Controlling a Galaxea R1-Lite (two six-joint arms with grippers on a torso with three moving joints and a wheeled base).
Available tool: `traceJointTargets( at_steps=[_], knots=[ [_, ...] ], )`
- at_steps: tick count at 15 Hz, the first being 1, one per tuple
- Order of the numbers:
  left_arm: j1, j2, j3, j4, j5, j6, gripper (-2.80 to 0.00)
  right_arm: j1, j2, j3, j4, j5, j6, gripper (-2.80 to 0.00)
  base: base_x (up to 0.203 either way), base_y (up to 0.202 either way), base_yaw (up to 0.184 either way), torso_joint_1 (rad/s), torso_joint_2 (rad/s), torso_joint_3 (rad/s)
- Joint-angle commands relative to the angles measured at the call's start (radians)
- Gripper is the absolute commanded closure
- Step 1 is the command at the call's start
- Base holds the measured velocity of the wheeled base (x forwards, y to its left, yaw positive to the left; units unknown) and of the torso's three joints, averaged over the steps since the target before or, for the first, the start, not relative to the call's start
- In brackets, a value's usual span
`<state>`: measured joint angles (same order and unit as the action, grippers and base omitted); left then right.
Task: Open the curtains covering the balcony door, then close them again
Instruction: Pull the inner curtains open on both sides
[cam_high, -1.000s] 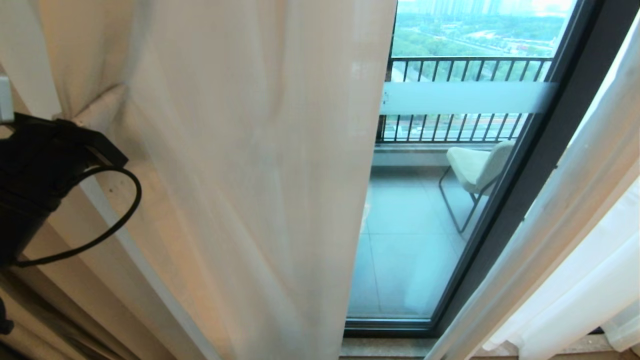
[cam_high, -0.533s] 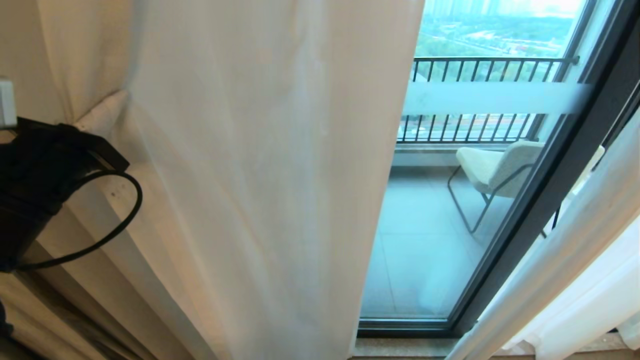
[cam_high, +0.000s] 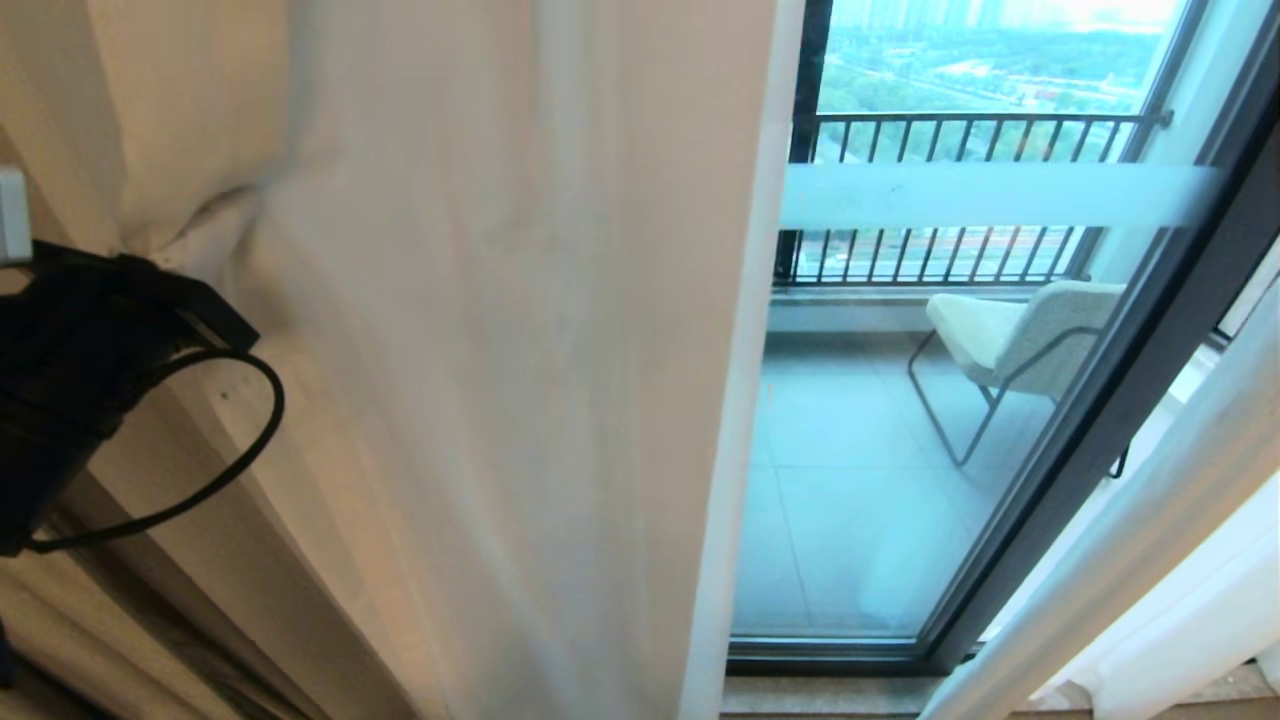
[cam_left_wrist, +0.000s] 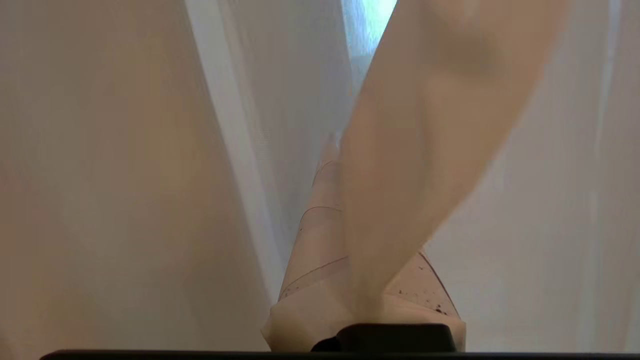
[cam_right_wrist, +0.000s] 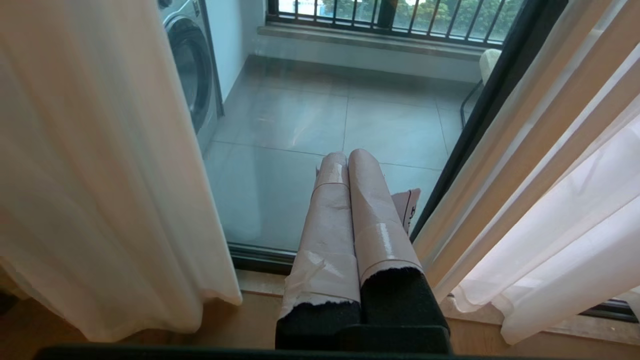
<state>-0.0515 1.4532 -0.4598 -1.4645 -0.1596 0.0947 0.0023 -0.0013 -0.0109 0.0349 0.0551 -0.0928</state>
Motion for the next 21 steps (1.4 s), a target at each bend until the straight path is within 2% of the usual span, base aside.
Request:
traceJointTargets(
  at_steps=[1,9,11,13,17,21],
  knots=[
    [-0.001,-0.004,0.001,-0.007,0.0,-0.001,0.0,-0.001,0.001,0.0,0.0,0.0,-0.001,0.0,0.0,0.0,0.0,0.0,0.0,0.0],
    [-0.026,-0.004,0.001,-0.007,0.0,-0.003,0.0,-0.001,0.001,0.0,0.0,0.0,-0.001,0.0,0.0,0.0,0.0,0.0,0.0,0.0],
    [-0.031,0.001,-0.042,-0.007,0.0,-0.014,0.0,-0.001,0.001,0.0,0.0,0.0,-0.002,0.0,0.0,0.0,0.0,0.0,0.0,0.0],
    [-0.024,0.004,-0.099,-0.007,0.002,-0.059,0.0,-0.001,0.001,0.0,0.0,0.0,-0.002,0.0,0.0,0.0,0.0,0.0,0.0,0.0],
    [0.11,0.013,-0.176,-0.006,-0.001,-0.124,0.0,-0.001,0.001,0.0,0.0,0.0,-0.001,0.0,0.0,0.0,0.0,0.0,0.0,0.0],
    [0.308,0.04,-0.307,-0.005,-0.002,-0.211,0.0,-0.001,0.001,0.0,0.0,0.001,-0.001,0.0,0.0,0.0,0.0,0.0,0.0,0.0]
  ],
)
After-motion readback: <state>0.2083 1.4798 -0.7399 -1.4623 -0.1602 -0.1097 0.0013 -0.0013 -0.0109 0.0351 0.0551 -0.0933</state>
